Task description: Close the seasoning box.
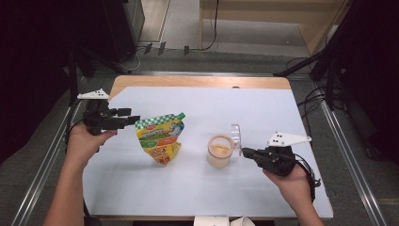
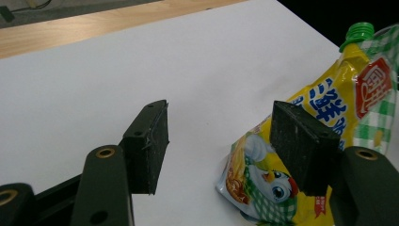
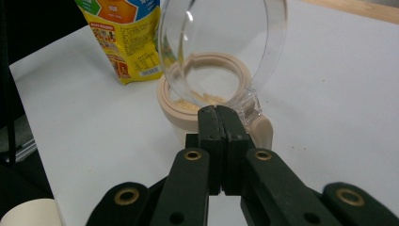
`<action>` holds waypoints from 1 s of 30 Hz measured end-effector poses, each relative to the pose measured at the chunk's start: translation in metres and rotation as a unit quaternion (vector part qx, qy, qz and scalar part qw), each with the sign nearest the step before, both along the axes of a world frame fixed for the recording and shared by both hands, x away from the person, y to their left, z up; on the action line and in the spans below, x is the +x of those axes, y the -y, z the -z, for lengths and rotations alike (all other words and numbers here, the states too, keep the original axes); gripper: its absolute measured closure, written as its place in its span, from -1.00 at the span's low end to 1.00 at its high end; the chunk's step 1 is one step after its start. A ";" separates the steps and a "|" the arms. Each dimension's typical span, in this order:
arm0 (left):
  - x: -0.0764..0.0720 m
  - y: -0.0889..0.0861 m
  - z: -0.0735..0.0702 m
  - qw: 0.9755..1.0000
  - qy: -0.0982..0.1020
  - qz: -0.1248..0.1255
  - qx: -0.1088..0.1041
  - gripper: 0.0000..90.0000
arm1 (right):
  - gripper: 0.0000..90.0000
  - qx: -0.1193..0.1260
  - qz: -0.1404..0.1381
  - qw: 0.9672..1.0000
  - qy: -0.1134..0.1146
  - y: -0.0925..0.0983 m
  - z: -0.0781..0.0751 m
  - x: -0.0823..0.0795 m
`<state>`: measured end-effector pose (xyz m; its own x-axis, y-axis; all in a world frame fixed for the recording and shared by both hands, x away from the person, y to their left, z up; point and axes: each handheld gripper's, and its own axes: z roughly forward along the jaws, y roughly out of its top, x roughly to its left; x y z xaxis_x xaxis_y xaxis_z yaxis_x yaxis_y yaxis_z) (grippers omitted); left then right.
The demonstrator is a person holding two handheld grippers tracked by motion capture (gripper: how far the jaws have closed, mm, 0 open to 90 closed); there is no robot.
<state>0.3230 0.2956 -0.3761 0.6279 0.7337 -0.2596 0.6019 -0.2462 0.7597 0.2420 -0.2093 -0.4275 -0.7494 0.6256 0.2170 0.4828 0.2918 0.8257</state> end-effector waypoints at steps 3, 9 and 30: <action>-0.002 0.001 0.001 1.000 0.000 0.001 0.003 -0.14 | 1.00 0.001 0.000 1.000 0.000 -0.001 0.000 0.000; -0.006 0.000 0.001 1.000 0.001 0.004 0.001 -0.15 | 0.83 -0.001 0.001 1.000 0.011 -0.005 -0.002 -0.004; -0.004 0.000 0.006 1.000 -0.003 0.002 0.005 -0.16 | 0.03 -0.015 0.027 0.999 0.017 0.012 0.019 0.007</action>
<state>0.3187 0.2955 -0.3820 0.6290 0.7338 -0.2567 0.6061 -0.2561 0.7531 0.2494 -0.2209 -0.4469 -0.7216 0.6705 0.1725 0.4699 0.2914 0.8332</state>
